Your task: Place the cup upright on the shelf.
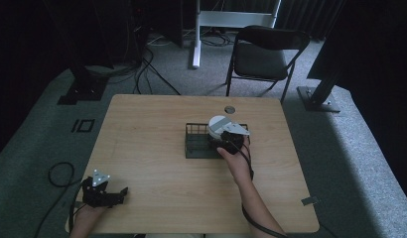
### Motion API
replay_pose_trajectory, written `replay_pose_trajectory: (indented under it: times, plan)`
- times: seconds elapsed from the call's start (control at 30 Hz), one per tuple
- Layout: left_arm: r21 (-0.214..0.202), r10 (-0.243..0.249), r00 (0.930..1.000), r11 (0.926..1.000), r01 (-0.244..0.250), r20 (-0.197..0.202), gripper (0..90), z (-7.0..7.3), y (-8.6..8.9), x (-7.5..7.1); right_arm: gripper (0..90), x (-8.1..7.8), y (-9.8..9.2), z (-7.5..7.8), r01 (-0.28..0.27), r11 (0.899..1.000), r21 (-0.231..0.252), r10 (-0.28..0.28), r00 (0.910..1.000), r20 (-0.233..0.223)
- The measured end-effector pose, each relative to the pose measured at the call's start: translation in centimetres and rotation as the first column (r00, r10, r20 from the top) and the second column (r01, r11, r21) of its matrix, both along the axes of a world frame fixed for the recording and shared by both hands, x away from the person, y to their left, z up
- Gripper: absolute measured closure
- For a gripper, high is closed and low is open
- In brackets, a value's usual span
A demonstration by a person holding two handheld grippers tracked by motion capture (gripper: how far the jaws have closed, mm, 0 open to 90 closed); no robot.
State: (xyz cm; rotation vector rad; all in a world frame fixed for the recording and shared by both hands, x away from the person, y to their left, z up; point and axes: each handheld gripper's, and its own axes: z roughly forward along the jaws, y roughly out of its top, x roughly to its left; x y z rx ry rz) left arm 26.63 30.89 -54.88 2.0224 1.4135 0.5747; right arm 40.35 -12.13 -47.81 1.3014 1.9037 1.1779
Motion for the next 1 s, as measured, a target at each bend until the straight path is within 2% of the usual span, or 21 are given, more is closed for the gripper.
replay_pose_trajectory:
  times: [0.13, 0.37, 1.0]
  plan:
    - [0.0, 0.0, 1.0, 1.0, 0.0, 0.0, 0.2, 0.0, 0.0, 0.0, 13.3, -0.3, -0.6, -0.4, -0.012, 1.0, 0.017, 0.012, 0.9999, 0.0]
    - [0.0, 0.0, 1.0, 1.0, 0.0, 0.0, 0.2, 0.0, 0.0, 0.0, 13.4, -0.9, -1.1, -0.6, -0.032, 0.999, 0.032, 0.031, 0.9991, 0.03]
    - [0.0, 0.0, 1.0, 1.0, 0.0, 0.0, 0.2, 0.0, 0.0, 0.0, 13.5, -2.6, -3.2, -0.7, -0.023, 0.998, 0.058, 0.021, 0.9985, 0.05]
